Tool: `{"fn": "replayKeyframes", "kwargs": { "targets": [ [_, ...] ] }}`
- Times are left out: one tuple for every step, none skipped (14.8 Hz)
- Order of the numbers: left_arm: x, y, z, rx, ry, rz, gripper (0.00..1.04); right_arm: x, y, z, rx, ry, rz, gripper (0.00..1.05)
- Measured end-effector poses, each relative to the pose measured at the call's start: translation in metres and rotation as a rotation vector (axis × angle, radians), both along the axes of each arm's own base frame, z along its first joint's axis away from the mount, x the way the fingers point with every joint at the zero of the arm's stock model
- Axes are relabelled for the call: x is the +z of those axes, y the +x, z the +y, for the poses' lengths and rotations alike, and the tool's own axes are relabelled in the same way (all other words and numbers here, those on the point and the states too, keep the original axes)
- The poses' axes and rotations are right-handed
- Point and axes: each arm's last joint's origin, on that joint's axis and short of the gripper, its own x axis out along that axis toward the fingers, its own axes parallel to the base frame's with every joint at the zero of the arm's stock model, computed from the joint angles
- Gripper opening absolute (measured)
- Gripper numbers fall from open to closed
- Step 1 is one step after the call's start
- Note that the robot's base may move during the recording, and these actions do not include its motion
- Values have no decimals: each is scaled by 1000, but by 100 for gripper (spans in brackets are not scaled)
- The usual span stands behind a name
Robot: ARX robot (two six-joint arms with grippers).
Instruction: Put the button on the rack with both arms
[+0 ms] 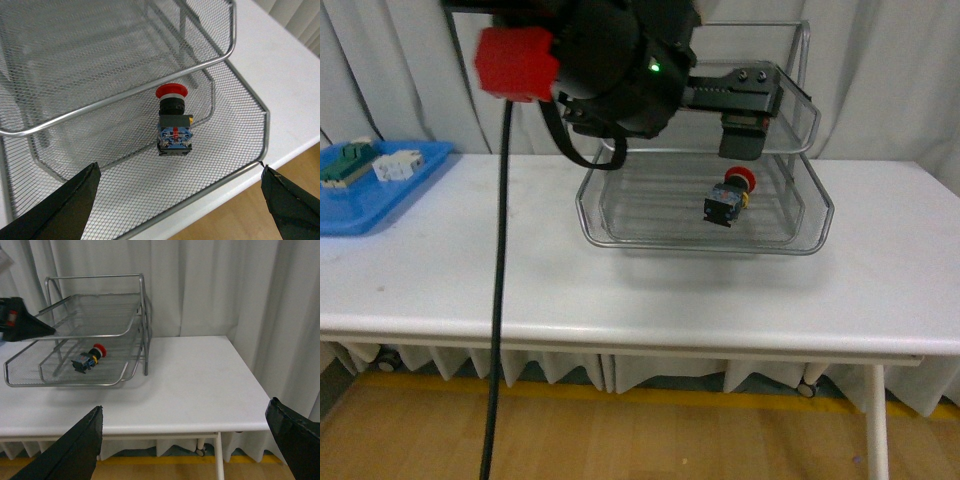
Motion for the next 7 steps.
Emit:
{"fn": "replayKeyframes", "kwargs": {
  "targets": [
    [14, -19, 25, -6, -55, -62, 98, 0, 0, 0, 0, 0, 0, 98],
    [26, -33, 47, 12, -84, -108, 98, 0, 0, 0, 0, 0, 0, 98],
    [37, -50, 75, 41, -106, -145, 98, 0, 0, 0, 0, 0, 0, 98],
    [42, -70, 104, 200, -111, -325, 91, 0, 0, 0, 0, 0, -1, 98],
    [39, -89, 129, 383, -98, -449, 80, 0, 0, 0, 3, 0, 0, 98],
    [31, -113, 153, 487, -94, -512, 69, 0, 0, 0, 2, 0, 0, 98],
    [25, -137, 171, 552, -97, -563, 57, 0, 0, 0, 2, 0, 0, 98]
  ]
}}
